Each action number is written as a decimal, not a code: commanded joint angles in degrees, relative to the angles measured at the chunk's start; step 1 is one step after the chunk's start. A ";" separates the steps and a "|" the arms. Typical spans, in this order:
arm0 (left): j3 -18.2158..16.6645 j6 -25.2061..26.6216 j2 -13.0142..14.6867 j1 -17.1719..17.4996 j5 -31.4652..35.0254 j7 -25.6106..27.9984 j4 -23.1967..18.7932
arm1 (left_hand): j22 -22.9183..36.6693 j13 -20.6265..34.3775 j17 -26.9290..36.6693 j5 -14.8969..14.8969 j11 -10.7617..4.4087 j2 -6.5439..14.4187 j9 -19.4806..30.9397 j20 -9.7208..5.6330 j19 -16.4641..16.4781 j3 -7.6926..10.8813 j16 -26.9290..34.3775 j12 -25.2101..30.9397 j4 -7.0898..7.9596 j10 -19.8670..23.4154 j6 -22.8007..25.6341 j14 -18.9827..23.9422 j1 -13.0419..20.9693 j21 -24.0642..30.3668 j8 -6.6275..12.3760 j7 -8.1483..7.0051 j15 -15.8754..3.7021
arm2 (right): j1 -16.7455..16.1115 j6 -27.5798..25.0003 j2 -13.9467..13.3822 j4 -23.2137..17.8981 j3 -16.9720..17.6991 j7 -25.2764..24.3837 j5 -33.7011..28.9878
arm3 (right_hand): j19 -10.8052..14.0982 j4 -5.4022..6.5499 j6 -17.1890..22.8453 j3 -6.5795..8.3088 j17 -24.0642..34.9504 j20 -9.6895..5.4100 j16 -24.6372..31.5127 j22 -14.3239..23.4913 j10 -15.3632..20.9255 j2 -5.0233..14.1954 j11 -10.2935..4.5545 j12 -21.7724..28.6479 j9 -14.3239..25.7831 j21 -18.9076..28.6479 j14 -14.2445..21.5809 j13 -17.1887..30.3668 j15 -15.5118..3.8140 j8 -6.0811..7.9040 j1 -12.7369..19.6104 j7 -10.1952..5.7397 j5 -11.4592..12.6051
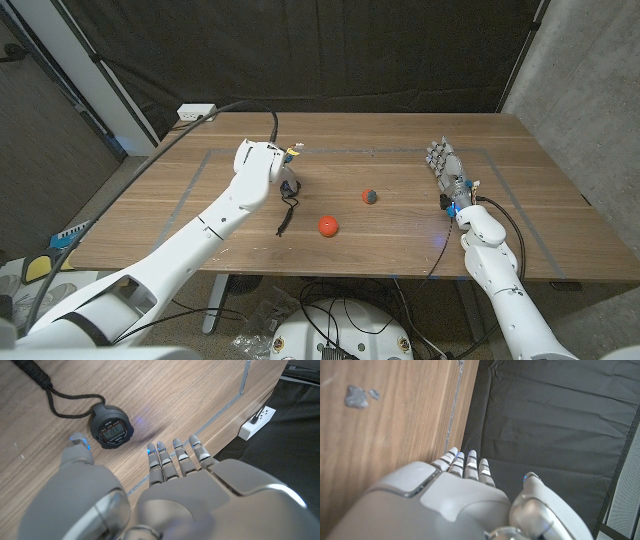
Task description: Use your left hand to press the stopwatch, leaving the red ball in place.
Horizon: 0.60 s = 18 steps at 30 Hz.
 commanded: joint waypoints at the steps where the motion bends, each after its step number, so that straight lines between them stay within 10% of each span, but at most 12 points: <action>1: 0.68 -1.83 -1.90 -1.53 1.19 -1.19 2.82 | 0.18 0.19 0.22 0.62 -0.05 0.16 0.08 0.29 0.07 -0.47 -0.14 0.25 -0.05 0.05 -0.04 -0.02 0.62 -0.26 -0.27 0.05 -3.04 | 0.80 0.52 -0.30 1.57 -0.07 0.11 0.46 | -0.02 0.32 0.52 0.15 0.07 0.22 0.09 0.10 0.32 -0.21 0.15 0.33 0.23 -0.20 0.34 0.11 0.13 0.23 -0.54 -0.10 0.31; 18: 2.80 -2.24 -3.51 -3.32 5.59 -4.58 5.42 | 0.24 0.51 0.42 1.33 0.38 0.34 0.12 0.10 1.43 -1.49 -0.25 0.84 0.06 1.42 0.43 0.51 1.31 -0.11 -0.36 0.60 -2.98 | 1.18 2.02 0.06 3.76 0.43 0.24 1.34 | 0.02 0.39 0.52 0.14 -0.06 0.22 -0.01 0.09 0.31 -0.23 0.17 0.28 0.23 -0.23 0.47 0.11 0.15 0.18 -0.63 -0.11 0.47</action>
